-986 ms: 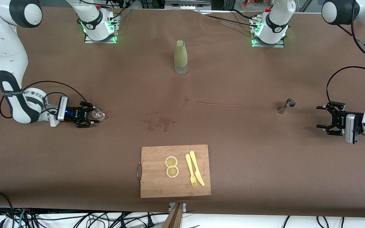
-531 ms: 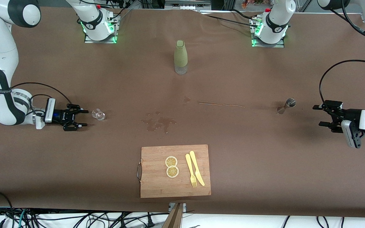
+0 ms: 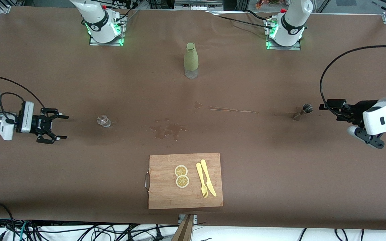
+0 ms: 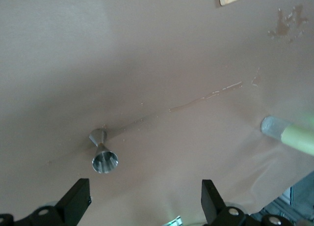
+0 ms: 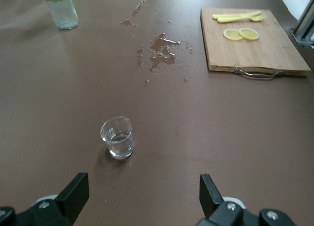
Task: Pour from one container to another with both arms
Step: 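Open both grippers, releasing the glass cup and the jigger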
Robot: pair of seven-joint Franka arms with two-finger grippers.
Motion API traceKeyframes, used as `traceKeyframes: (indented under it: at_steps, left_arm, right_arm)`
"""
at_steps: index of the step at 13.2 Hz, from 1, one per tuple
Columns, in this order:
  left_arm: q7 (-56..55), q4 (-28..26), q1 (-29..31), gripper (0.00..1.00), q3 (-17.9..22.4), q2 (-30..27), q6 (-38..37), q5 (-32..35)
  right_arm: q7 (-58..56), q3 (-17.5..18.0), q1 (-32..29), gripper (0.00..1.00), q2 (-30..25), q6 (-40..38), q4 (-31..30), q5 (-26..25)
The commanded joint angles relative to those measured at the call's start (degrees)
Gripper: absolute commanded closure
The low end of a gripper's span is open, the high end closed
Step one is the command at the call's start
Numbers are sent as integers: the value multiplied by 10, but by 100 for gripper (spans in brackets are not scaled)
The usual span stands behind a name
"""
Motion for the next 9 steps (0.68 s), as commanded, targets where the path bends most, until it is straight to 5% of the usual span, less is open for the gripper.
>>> traceKeyframes:
  at_steps: [1, 9]
  left_arm:
    - [-27, -24, -6, 0, -32, -57, 3, 77]
    - [-69, -24, -5, 0, -53, -151, 11, 118]
  right_arm:
    - [163, -1, 40, 0, -114, 32, -56, -76]
    - [685, 10, 122, 0, -321, -53, -63, -308]
